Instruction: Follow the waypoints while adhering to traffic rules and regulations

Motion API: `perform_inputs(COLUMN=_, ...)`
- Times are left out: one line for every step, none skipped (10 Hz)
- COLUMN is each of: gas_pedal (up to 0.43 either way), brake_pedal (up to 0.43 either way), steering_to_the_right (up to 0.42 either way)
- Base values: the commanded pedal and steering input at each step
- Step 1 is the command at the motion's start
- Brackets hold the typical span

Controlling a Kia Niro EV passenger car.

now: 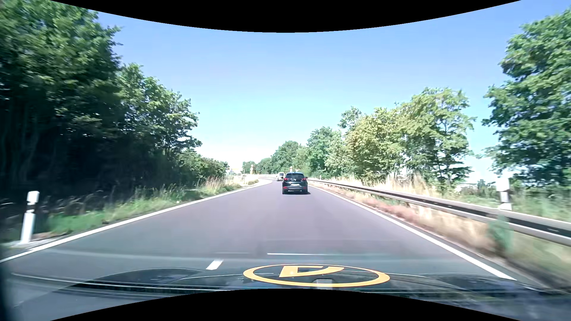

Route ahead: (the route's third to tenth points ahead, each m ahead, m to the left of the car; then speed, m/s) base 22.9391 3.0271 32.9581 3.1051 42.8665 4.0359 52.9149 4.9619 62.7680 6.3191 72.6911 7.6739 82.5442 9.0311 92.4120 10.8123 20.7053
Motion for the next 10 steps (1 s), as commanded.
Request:
perform_inputs(gas_pedal=0.22, brake_pedal=0.0, steering_to_the_right=-0.015)
perform_inputs(gas_pedal=0.22, brake_pedal=0.0, steering_to_the_right=-0.013)
perform_inputs(gas_pedal=0.22, brake_pedal=0.0, steering_to_the_right=-0.012)
perform_inputs(gas_pedal=0.22, brake_pedal=0.0, steering_to_the_right=-0.011)
perform_inputs(gas_pedal=0.22, brake_pedal=0.0, steering_to_the_right=-0.011)
perform_inputs(gas_pedal=0.22, brake_pedal=0.0, steering_to_the_right=-0.011)
perform_inputs(gas_pedal=0.22, brake_pedal=0.0, steering_to_the_right=-0.011)
perform_inputs(gas_pedal=0.22, brake_pedal=0.0, steering_to_the_right=-0.011)
perform_inputs(gas_pedal=0.22, brake_pedal=0.0, steering_to_the_right=-0.011)
perform_inputs(gas_pedal=0.22, brake_pedal=0.0, steering_to_the_right=-0.011)
